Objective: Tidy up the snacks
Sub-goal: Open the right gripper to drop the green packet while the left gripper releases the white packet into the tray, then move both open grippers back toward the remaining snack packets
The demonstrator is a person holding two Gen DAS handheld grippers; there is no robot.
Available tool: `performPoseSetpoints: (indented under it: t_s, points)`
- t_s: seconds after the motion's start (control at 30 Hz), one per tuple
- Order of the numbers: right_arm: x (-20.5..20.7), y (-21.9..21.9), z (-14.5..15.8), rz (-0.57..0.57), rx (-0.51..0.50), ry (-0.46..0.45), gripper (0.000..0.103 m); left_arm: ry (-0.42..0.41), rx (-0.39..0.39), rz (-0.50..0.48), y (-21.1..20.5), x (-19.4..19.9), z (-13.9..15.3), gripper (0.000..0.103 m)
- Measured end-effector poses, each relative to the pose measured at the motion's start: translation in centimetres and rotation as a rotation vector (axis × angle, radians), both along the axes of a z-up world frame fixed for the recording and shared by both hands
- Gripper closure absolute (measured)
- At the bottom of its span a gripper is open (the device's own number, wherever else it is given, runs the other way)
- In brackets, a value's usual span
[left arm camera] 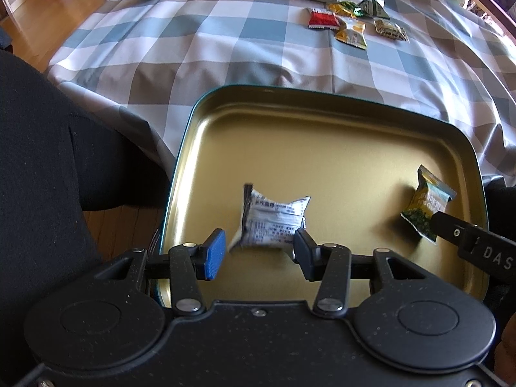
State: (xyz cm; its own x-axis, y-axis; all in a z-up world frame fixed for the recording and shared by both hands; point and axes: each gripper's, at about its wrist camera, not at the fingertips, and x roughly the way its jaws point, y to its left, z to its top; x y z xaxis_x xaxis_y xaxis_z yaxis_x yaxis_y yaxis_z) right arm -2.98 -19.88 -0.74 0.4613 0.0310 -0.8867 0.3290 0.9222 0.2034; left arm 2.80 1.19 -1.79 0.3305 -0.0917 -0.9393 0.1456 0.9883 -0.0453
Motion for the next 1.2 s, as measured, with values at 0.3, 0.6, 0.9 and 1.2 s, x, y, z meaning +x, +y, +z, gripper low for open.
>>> performPoseSetpoints:
  t_s: [0.3, 0.6, 0.9, 1.2]
  points:
    - [0.7, -0.1, -1.1, 0.020, 0.060, 0.118, 0.058, 0.117, 0.021, -0.024, -0.1, 0.6, -0.1, 0.048]
    - [3.0, -0.9, -1.0, 0.079, 0.111, 0.245, 0.057, 0.241, -0.013, -0.069, -0.7, 4.9, 2.1, 0.048]
    - [9.9, -2.7, 1.6, 0.141, 0.172, 0.312, 0.054, 0.294, -0.018, -0.024, -2.0, 13.1, 4.0, 0.048]
    - [18.8, -6.3, 2.2, 0.067, 0.190, 0.355, 0.051, 0.246, -0.038, 0.102, -2.6, 22.7, 4.2, 0.049]
